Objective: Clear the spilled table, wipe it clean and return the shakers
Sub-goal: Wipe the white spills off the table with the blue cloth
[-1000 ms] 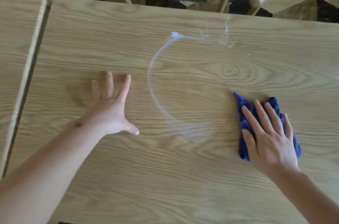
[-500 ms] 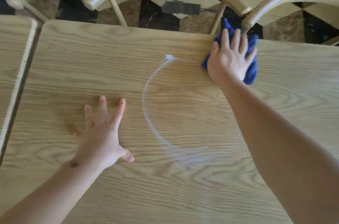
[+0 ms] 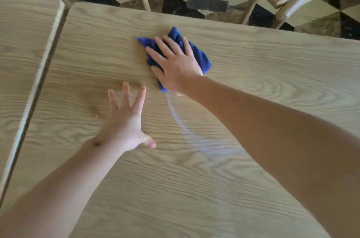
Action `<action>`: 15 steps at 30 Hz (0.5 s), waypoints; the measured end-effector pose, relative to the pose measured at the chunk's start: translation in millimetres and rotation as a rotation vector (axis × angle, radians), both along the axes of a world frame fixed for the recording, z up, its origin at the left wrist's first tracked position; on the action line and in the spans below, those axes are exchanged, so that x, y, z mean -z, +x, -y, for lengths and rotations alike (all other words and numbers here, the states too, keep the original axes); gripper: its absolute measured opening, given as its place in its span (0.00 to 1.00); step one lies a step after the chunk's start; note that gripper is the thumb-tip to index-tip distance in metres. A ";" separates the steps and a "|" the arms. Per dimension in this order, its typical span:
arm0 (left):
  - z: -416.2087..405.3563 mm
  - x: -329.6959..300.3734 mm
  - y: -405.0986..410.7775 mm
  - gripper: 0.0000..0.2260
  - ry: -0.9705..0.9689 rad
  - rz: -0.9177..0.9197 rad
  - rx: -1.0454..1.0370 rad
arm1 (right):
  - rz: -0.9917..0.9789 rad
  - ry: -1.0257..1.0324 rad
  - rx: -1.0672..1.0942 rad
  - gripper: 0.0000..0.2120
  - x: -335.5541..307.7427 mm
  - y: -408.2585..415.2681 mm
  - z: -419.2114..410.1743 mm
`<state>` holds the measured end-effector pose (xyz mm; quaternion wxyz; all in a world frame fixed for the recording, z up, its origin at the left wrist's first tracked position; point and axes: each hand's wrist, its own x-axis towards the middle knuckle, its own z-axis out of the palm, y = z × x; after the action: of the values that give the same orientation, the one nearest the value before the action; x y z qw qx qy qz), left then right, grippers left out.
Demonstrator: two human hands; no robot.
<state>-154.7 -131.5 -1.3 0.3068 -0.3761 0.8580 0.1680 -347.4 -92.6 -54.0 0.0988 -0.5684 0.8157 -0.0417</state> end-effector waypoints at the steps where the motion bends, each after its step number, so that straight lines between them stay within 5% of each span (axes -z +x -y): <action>1: -0.8 0.4 1.9 0.69 -0.007 0.004 0.009 | 0.007 0.010 -0.096 0.26 -0.5 9.8 -12.3; 6: -11.3 -2.4 18.4 0.64 -0.016 -0.077 -0.032 | 0.032 0.029 -0.329 0.27 -2.4 65.3 -104.3; 15: -92.2 -0.3 71.9 0.64 0.016 -0.010 0.026 | -0.009 0.136 -0.335 0.28 -2.5 172.6 -317.6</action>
<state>-82.7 -39.3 -0.9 0.3077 -0.3618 0.8629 0.1728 -174.7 225.0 -51.6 0.1387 -0.6884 0.7111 0.0331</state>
